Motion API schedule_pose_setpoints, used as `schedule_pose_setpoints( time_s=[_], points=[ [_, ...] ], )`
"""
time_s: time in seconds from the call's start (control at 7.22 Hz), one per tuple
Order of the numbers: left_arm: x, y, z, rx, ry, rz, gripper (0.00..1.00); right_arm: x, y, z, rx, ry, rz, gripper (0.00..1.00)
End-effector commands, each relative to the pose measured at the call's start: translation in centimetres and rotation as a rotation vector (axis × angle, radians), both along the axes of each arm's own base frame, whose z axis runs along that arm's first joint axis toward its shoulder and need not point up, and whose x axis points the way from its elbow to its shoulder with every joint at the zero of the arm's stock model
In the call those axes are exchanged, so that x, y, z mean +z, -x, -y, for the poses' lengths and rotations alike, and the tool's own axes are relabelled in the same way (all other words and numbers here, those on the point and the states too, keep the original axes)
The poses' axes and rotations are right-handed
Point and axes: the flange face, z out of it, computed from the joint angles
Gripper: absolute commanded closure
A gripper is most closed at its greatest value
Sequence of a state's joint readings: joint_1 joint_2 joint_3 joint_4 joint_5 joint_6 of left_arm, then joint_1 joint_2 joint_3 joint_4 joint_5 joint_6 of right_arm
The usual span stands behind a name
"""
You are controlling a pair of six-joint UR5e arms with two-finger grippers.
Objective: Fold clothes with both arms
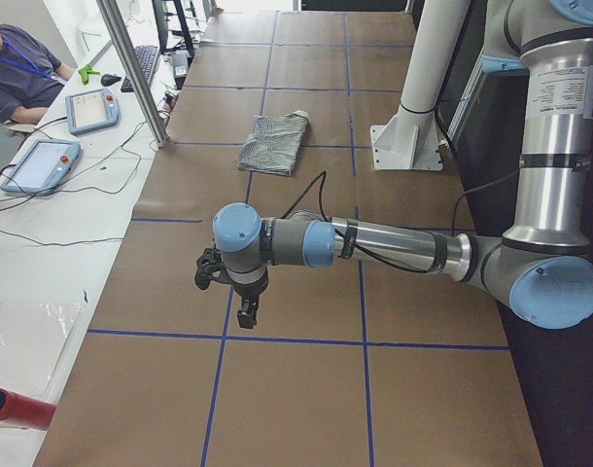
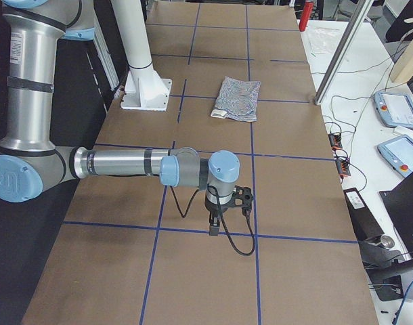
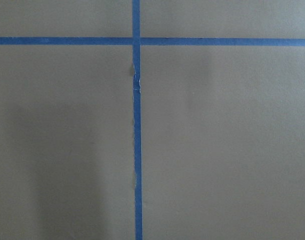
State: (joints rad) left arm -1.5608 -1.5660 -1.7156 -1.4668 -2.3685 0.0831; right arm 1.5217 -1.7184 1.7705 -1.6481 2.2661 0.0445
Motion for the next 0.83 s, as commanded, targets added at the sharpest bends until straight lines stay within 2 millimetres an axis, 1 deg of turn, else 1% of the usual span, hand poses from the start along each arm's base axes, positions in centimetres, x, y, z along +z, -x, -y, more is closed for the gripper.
schedule_pose_setpoints(
  time_s=[0.0, 0.69],
  points=[
    [0.51, -0.1, 0.02, 0.001, -0.015, 0.001, 0.0, 0.07, 0.0, 0.01, 0.0, 0.001, 0.0, 0.0],
    [0.59, -0.01, -0.18, -0.001, -0.032, 0.003, 0.0, 0.3, 0.0, -0.02, 0.0, 0.005, -0.001, 0.0]
  ],
)
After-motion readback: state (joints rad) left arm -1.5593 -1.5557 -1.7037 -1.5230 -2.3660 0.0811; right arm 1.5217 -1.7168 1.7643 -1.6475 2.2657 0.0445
